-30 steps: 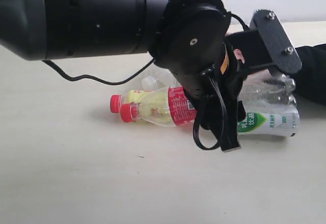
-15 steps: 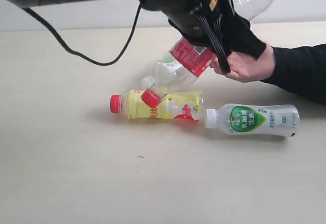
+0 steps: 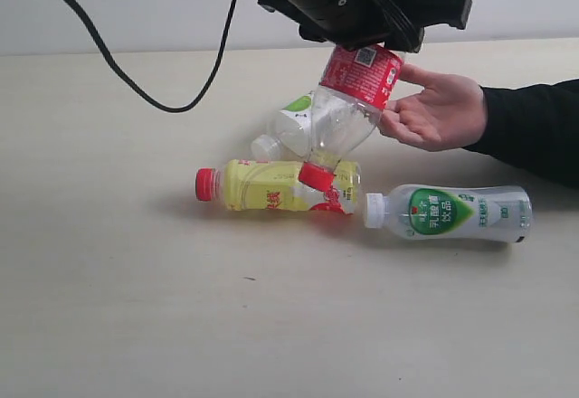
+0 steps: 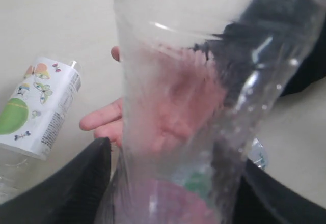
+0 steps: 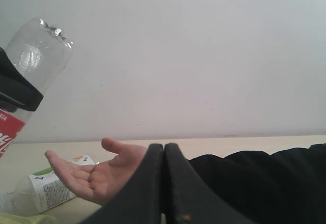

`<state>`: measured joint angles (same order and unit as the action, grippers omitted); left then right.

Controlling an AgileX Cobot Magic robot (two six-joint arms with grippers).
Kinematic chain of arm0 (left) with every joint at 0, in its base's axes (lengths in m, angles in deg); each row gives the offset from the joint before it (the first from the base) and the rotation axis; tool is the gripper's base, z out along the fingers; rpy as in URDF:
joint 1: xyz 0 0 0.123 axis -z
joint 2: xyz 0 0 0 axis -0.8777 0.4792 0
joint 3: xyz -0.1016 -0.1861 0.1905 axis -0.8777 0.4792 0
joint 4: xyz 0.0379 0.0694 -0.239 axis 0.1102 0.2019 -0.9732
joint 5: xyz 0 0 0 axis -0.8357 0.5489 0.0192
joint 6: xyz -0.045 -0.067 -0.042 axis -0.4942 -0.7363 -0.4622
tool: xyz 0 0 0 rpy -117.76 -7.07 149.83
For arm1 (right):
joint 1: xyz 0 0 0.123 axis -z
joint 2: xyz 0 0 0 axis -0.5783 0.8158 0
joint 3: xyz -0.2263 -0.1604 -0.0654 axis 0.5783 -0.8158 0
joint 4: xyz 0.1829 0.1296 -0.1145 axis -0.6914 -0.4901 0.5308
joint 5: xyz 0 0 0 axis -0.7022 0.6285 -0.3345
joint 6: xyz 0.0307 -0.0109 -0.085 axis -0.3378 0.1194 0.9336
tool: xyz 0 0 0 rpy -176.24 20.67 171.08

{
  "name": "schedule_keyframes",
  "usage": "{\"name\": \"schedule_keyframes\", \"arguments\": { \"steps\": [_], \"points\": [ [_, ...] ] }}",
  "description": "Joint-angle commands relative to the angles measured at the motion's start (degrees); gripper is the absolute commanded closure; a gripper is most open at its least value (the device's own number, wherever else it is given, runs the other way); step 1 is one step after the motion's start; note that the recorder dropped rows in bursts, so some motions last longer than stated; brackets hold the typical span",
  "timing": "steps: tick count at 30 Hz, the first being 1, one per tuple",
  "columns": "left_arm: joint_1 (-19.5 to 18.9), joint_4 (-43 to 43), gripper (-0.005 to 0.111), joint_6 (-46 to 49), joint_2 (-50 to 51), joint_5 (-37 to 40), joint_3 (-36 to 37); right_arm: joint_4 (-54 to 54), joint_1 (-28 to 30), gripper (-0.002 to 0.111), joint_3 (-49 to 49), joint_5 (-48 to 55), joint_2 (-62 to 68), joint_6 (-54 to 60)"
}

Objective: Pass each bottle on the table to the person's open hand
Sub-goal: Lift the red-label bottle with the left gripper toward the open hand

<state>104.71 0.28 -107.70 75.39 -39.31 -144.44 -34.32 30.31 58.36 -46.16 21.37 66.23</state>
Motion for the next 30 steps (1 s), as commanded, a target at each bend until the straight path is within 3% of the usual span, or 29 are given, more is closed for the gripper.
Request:
{"name": "schedule_keyframes", "arguments": {
  "steps": [1, 30],
  "points": [
    [0.09, -2.69, 0.107, 0.19, -0.18, -0.83, -0.44, -0.06, 0.28, 0.108, -0.26, -0.82, -0.32, 0.19],
    [0.21, -3.81, 0.107, 0.13, 0.02, -1.63, -0.44, -0.06, 0.28, 0.108, -0.26, -0.82, -0.32, 0.19]
  ]
}}
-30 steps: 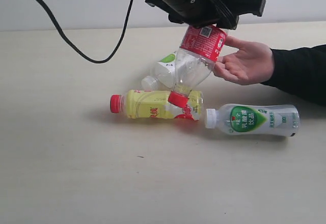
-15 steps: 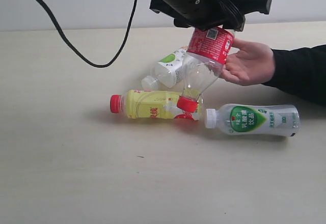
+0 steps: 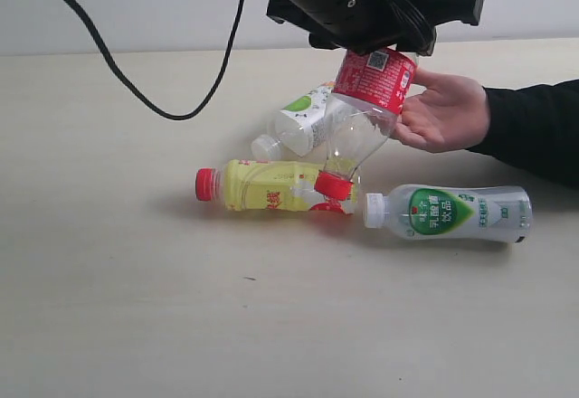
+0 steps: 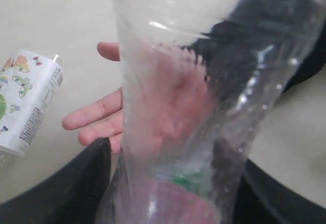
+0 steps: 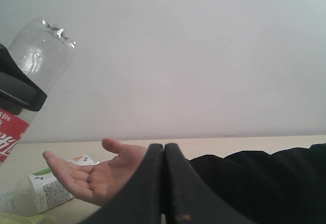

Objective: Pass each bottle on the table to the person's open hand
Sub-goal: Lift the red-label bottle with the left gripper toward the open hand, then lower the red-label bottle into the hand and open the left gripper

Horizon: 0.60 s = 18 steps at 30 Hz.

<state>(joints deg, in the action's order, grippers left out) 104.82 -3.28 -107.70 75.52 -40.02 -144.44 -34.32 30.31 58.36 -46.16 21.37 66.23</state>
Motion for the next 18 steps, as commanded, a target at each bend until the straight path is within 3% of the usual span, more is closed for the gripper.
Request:
{"name": "schedule_keyframes", "arguments": {
  "steps": [1, 10, 14, 18],
  "points": [
    [0.1, -0.25, 0.107, 0.13, -0.11, -0.93, -0.44, -0.06, 0.28, 0.108, -0.26, -0.82, -0.32, 0.19],
    [0.77, -3.48, 0.107, -25.72, 1.14, -6.57, -0.44, -0.06, 0.28, 0.108, -0.26, -0.82, -0.32, 0.19],
    [2.48, -4.03, 0.107, -32.71, 3.76, -15.04, -0.44, -0.06, 0.28, 0.108, -0.26, -0.82, -0.32, 0.19],
    [3.38, -4.94, 0.107, -38.22, 5.03, -18.49, -0.44, -0.06, 0.28, 0.108, -0.26, -0.82, -0.32, 0.19]
  ]
}}
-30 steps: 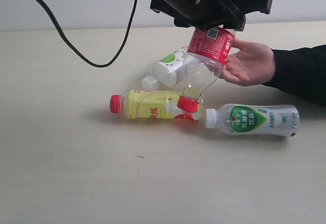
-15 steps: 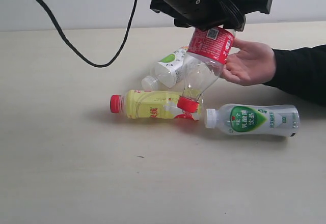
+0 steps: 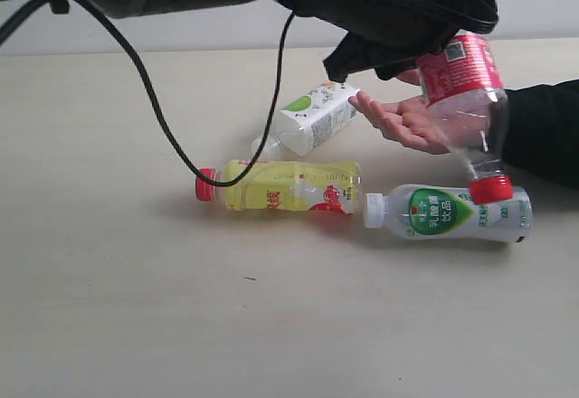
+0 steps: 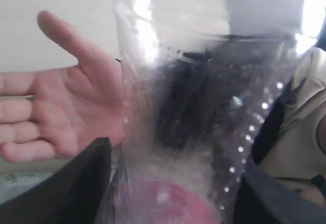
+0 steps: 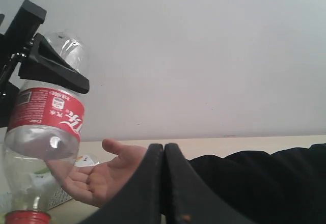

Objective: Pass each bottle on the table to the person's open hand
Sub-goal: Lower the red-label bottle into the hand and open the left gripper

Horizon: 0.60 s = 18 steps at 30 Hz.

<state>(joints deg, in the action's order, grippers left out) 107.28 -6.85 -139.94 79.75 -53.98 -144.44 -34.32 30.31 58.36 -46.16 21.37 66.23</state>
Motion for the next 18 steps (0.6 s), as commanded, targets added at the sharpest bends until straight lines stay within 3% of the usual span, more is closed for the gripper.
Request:
{"name": "schedule_keyframes", "arguments": {
  "steps": [1, 10, 18],
  "points": [
    [0.91, -1.36, 0.107, -8.4, 1.11, -5.3, -0.44, -0.06, 0.28, 0.108, -0.26, -0.82, -0.32, 0.19],
    [0.34, -1.24, 0.107, -18.75, 2.08, -5.29, -0.85, -0.06, 0.28, 0.108, -0.26, -0.82, -0.32, 0.19],
    [-0.14, 1.53, 0.107, -21.82, 6.74, 15.87, -14.56, -0.06, 0.28, 0.108, -0.26, -0.82, -0.32, 0.19]
  ]
}}
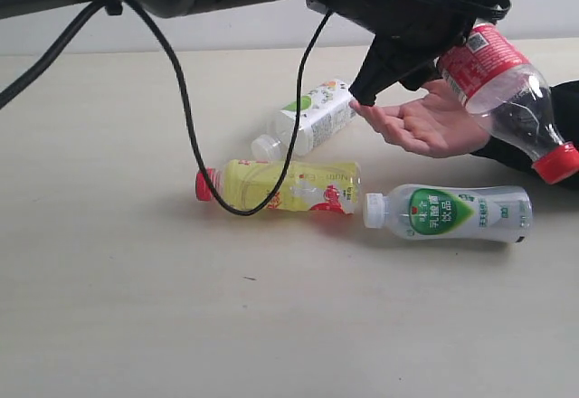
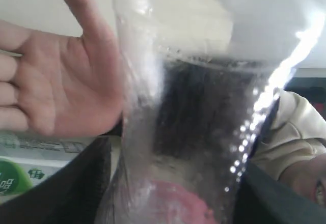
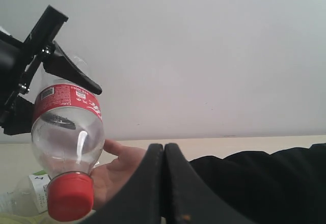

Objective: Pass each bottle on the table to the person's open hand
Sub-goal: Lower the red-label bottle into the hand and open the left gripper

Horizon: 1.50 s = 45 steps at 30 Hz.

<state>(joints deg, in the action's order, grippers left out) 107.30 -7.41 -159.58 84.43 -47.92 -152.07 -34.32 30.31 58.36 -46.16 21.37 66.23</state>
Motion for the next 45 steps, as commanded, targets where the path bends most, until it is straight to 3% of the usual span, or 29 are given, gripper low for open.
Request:
{"name": "schedule_keyframes", "arguments": {
  "steps": [1, 11, 22, 32, 45],
  "points": [
    [-0.15, 2.62, 0.107, -2.27, 2.61, 11.47, -8.81, -0.06, 0.28, 0.108, -0.26, -0.82, -0.32, 0.19],
    [-0.39, 5.48, 0.107, -2.67, 10.95, 27.65, -23.12, -0.06, 0.28, 0.108, -0.26, -0.82, -0.32, 0.19],
    [-0.68, 4.83, 0.107, -1.88, 17.32, 26.1, -28.5, -0.06, 0.28, 0.108, -0.26, -0.82, -0.32, 0.19],
    [-1.91, -5.14, 0.107, -1.99, 18.78, 30.4, -30.49, -0.06, 0.28, 0.108, -0.26, -0.82, -0.32, 0.19],
    [-3.05, -0.98, 0.107, 0.98, 19.14, 27.3, -30.73, -0.06, 0.28, 0.108, -0.26, -0.82, -0.32, 0.19]
  ]
}}
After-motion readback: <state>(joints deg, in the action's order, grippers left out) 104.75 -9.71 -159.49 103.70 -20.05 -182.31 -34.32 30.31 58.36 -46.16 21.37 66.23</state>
